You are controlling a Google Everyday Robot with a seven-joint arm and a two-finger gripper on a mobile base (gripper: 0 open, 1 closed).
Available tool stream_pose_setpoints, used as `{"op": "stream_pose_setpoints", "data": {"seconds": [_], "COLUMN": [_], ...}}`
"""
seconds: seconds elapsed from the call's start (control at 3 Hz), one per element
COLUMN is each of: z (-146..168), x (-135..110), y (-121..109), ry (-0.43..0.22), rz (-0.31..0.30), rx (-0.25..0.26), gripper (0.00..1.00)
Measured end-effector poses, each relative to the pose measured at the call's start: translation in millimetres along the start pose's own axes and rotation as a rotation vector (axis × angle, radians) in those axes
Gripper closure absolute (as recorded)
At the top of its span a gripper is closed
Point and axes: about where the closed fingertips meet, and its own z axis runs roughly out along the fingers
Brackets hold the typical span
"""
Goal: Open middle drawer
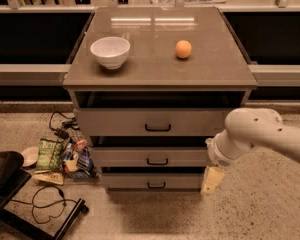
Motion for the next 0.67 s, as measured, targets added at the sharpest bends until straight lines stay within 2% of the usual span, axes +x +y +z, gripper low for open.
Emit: {"op": "stream_pose_setpoints", "data": {"seconds": [0.33, 0.67], "z": [42, 70], "x": [-5, -13], "y": [-12, -29], "ry": [-0.019, -0.017], "rz": [-0.058, -0.137], "rx": [0.042, 0.112], "gripper": [0.00, 0.00]}}
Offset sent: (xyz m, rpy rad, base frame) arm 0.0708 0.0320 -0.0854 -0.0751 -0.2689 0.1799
